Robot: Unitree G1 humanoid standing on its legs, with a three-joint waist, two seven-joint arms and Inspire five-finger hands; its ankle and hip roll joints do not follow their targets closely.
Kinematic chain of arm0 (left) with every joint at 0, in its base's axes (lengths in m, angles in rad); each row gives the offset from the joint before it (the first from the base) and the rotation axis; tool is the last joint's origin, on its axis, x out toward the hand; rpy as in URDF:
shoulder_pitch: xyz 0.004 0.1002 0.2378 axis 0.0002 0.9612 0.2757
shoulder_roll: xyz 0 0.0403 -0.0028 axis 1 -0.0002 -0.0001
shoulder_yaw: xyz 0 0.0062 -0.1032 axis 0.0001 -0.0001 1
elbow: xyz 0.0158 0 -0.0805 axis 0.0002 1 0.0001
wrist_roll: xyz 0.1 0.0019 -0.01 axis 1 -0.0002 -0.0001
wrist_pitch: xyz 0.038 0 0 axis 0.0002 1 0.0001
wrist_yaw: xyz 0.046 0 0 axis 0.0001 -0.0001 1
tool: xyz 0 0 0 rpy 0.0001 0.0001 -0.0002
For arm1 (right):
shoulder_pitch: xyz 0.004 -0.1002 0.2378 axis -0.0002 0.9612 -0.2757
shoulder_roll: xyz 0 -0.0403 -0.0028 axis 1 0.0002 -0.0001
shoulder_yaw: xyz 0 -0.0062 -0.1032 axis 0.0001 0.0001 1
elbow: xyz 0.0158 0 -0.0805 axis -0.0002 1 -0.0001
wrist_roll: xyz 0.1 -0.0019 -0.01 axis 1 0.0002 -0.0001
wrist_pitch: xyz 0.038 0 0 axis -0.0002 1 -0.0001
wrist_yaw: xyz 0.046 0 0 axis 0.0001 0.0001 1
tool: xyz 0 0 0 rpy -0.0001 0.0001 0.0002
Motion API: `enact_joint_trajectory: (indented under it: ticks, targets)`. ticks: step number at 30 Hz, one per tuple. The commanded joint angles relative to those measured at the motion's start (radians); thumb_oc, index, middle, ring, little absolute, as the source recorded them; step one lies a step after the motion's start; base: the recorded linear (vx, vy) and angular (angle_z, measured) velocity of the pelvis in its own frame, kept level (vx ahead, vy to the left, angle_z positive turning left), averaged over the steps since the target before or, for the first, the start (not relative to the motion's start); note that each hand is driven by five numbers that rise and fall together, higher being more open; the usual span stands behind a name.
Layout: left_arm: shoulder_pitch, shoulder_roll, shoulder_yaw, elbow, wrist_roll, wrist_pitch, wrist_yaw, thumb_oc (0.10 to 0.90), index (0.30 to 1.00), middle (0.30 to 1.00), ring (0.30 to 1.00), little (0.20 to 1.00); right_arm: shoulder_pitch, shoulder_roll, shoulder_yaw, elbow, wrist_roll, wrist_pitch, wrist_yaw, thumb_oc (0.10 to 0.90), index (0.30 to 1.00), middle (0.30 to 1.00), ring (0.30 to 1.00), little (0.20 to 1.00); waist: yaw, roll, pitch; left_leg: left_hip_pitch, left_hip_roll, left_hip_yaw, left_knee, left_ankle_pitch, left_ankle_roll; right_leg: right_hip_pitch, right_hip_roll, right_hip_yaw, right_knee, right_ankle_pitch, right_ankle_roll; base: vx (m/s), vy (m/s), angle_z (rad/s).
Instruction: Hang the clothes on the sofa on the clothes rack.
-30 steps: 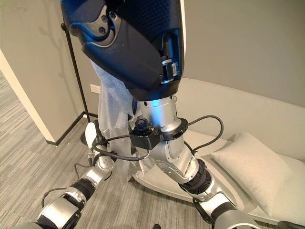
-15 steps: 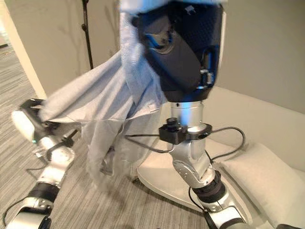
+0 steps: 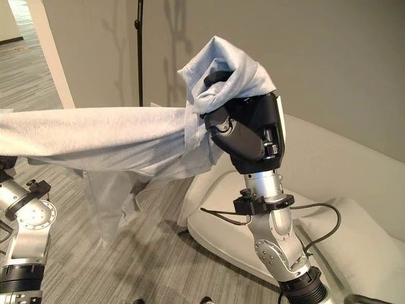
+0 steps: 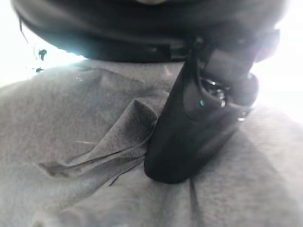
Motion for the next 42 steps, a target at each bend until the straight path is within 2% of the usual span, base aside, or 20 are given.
enact_joint_trajectory:
  ticks: [1,4,7,12,14,15,18,19,22,23,26,28,29,30,31,34,38,39,40,42]
  targets:
    - [-0.043,0.060,0.003,-0.073,0.053,-0.115,-0.032,0.400,0.300,0.300,0.300,0.300,-0.040,0.006,-0.072,-0.049,-0.006,-0.056,0.021,0.400,0.300,0.300,0.300,0.300,0.019,0.012,-0.089,-0.029,-0.106,0.055,-0.054,-0.013,0.044,0.120,0.074,0.021,-0.102,0.023,-0.046,-0.06,-0.005,-0.01]
    - [-0.002,0.047,0.021,-0.101,0.054,-0.121,-0.050,0.400,0.300,0.300,0.300,0.300,0.001,-0.006,-0.076,-0.054,-0.031,-0.046,0.027,0.400,0.300,0.300,0.300,0.300,0.040,0.000,-0.103,-0.063,-0.118,0.063,-0.054,0.003,0.027,0.186,0.106,0.029,-0.247,-0.025,-0.081,-0.05,-0.086,0.00]
    - [0.136,-0.023,0.040,-0.168,-0.039,-0.177,-0.116,0.400,0.300,0.300,0.300,0.300,0.106,0.000,-0.059,-0.051,-0.041,-0.018,0.055,0.400,0.300,0.300,0.300,0.300,0.063,0.007,-0.114,-0.120,-0.122,0.064,-0.054,0.028,0.010,0.244,0.177,0.069,-0.481,0.004,-0.092,-0.07,-0.080,-0.08]
    - [0.249,-0.087,0.016,-0.228,-0.144,-0.225,-0.184,0.400,0.300,0.300,0.300,0.300,0.188,0.004,-0.028,-0.018,-0.020,0.001,0.078,0.400,0.300,0.300,0.300,0.300,0.079,0.034,-0.122,-0.176,-0.125,0.042,-0.054,0.051,0.008,0.254,0.191,0.091,-0.603,0.062,-0.085,-0.09,0.004,-0.02]
    - [0.208,-0.089,-0.026,-0.219,-0.192,-0.247,-0.202,0.400,0.300,0.300,0.300,0.300,0.173,0.009,-0.021,0.033,-0.013,-0.012,0.050,0.400,0.300,0.300,0.300,0.300,0.096,0.045,-0.095,-0.245,-0.104,0.025,-0.051,0.089,-0.035,0.238,0.179,0.077,-0.629,0.082,-0.077,-0.25,0.109,0.12]
    - [0.171,-0.098,-0.073,-0.225,-0.230,-0.260,-0.234,0.400,0.300,0.300,0.300,0.300,0.177,0.013,-0.026,0.055,-0.006,-0.021,0.030,0.400,0.300,0.300,0.300,0.300,0.097,0.054,-0.057,-0.262,-0.059,0.043,-0.028,0.078,-0.052,0.220,0.142,0.043,-0.629,0.107,-0.058,-0.28,0.212,0.12]
    - [0.157,-0.105,-0.104,-0.215,-0.234,-0.264,-0.238,0.400,0.300,0.300,0.300,0.300,0.200,0.019,-0.035,0.073,0.032,-0.025,0.046,0.400,0.300,0.300,0.300,0.300,0.075,0.055,-0.044,-0.257,0.014,0.035,0.013,0.048,-0.055,0.205,0.100,0.016,-0.624,0.142,-0.044,-0.13,0.201,0.88]
    - [0.149,-0.111,-0.118,-0.206,-0.256,-0.274,-0.241,0.400,0.300,0.300,0.300,0.300,0.207,0.024,-0.036,0.089,0.056,-0.026,0.049,0.400,0.300,0.300,0.300,0.300,0.065,0.057,-0.044,-0.244,0.069,0.020,0.016,0.049,-0.066,0.200,0.079,0.008,-0.621,0.152,-0.038,-0.01,0.201,0.49]
    - [0.143,-0.133,-0.162,-0.197,-0.308,-0.277,-0.258,0.400,0.300,0.300,0.300,0.300,0.213,0.045,-0.036,0.101,0.078,-0.029,0.034,0.400,0.300,0.300,0.300,0.300,0.047,0.074,-0.050,-0.227,0.216,-0.022,-0.014,0.118,-0.105,0.204,0.036,0.007,-0.605,0.149,-0.022,0.09,0.416,0.22]
    - [0.119,-0.132,-0.193,-0.180,-0.295,-0.268,-0.244,0.400,0.300,0.300,0.300,0.300,0.206,0.054,-0.038,0.108,0.083,-0.041,0.022,0.400,0.300,0.300,0.300,0.300,0.034,0.083,-0.049,-0.230,0.307,0.006,-0.035,0.180,-0.133,0.216,-0.003,0.001,-0.589,0.141,-0.003,0.12,0.430,0.29]
    - [0.072,-0.123,-0.238,-0.157,-0.277,-0.255,-0.236,0.400,0.300,0.300,0.300,0.300,0.218,0.065,-0.056,0.116,0.076,-0.048,0.003,0.400,0.300,0.300,0.300,0.300,0.014,0.102,-0.060,-0.214,0.371,0.098,-0.048,0.174,-0.160,0.232,-0.045,-0.016,-0.564,0.135,0.018,0.14,0.469,0.22]
    - [0.076,-0.135,-0.278,-0.151,-0.298,-0.266,-0.263,0.400,0.300,0.300,0.300,0.300,0.257,0.092,-0.088,0.108,0.072,-0.045,-0.007,0.400,0.300,0.300,0.300,0.300,0.011,0.120,-0.078,-0.224,0.337,0.104,-0.008,0.114,-0.171,0.270,-0.101,-0.029,-0.562,0.156,0.036,0.24,0.555,0.24]
    - [0.070,-0.136,-0.298,-0.134,-0.307,-0.268,-0.255,0.400,0.300,0.300,0.300,0.300,0.273,0.106,-0.099,0.108,0.064,-0.043,-0.018,0.400,0.300,0.300,0.300,0.300,0.007,0.115,-0.080,-0.240,0.286,0.098,0.055,0.058,-0.158,0.283,-0.160,-0.040,-0.547,0.193,0.051,0.17,0.426,0.18]
    - [0.069,-0.136,-0.299,-0.133,-0.307,-0.269,-0.255,0.400,0.300,0.300,0.300,0.300,0.273,0.107,-0.100,0.107,0.063,-0.043,-0.019,0.400,0.300,0.300,0.300,0.300,0.006,0.111,-0.081,-0.247,0.280,0.097,0.061,0.058,-0.154,0.281,-0.166,-0.042,-0.548,0.197,0.053,0.23,0.542,0.32]
    - [0.052,-0.106,-0.344,-0.111,-0.296,-0.240,-0.272,0.400,0.300,0.300,0.300,0.300,0.272,0.152,-0.108,0.135,0.042,-0.041,-0.054,0.400,0.300,0.300,0.300,0.300,0.005,0.085,-0.081,-0.257,0.203,0.111,0.111,-0.003,-0.122,0.280,-0.253,-0.055,-0.485,0.303,0.059,0.18,0.469,0.50]
    - [0.065,-0.043,-0.327,-0.118,-0.259,-0.219,-0.278,0.400,0.300,0.300,0.300,0.300,0.245,0.203,-0.128,0.154,0.006,-0.044,-0.090,0.400,0.300,0.300,0.300,0.300,-0.002,0.088,-0.069,-0.230,0.134,0.152,0.114,-0.050,-0.054,0.229,-0.324,-0.087,-0.316,0.334,0.027,0.19,0.523,0.55]
    - [0.079,-0.057,-0.362,-0.111,-0.317,-0.224,-0.321,0.400,0.300,0.300,0.300,0.300,0.291,0.224,-0.148,0.124,-0.032,-0.039,-0.107,0.400,0.300,0.300,0.300,0.300,-0.062,0.112,-0.049,-0.143,0.055,0.140,0.073,-0.071,0.002,0.133,-0.185,0.002,-0.142,0.226,-0.036,0.22,0.436,0.25]
    - [0.079,-0.057,-0.362,-0.111,-0.317,-0.224,-0.321,0.400,0.300,0.300,0.300,0.300,0.291,0.224,-0.148,0.124,-0.032,-0.039,-0.107,0.400,0.300,0.300,0.300,0.300,-0.061,0.112,-0.049,-0.142,0.055,0.141,0.073,-0.071,0.002,0.132,-0.185,0.003,-0.142,0.225,-0.036,0.21,0.290,0.46]
    - [0.093,-0.056,-0.378,-0.115,-0.323,-0.211,-0.360,0.400,0.300,0.300,0.300,0.300,0.294,0.217,-0.163,0.118,-0.042,-0.040,-0.107,0.400,0.300,0.300,0.300,0.300,-0.085,0.116,-0.033,-0.097,0.031,0.145,0.052,-0.084,0.013,0.080,-0.106,-0.017,-0.132,0.170,-0.056,0.20,0.237,0.24]
    - [0.105,-0.062,-0.385,-0.116,-0.343,-0.206,-0.383,0.400,0.300,0.300,0.300,0.300,0.291,0.208,-0.167,0.115,-0.055,-0.039,-0.106,0.400,0.300,0.300,0.300,0.300,-0.108,0.114,-0.010,-0.052,0.015,0.135,0.028,-0.094,0.013,0.014,-0.031,-0.024,-0.167,0.151,-0.063,0.19,0.173,-0.01]
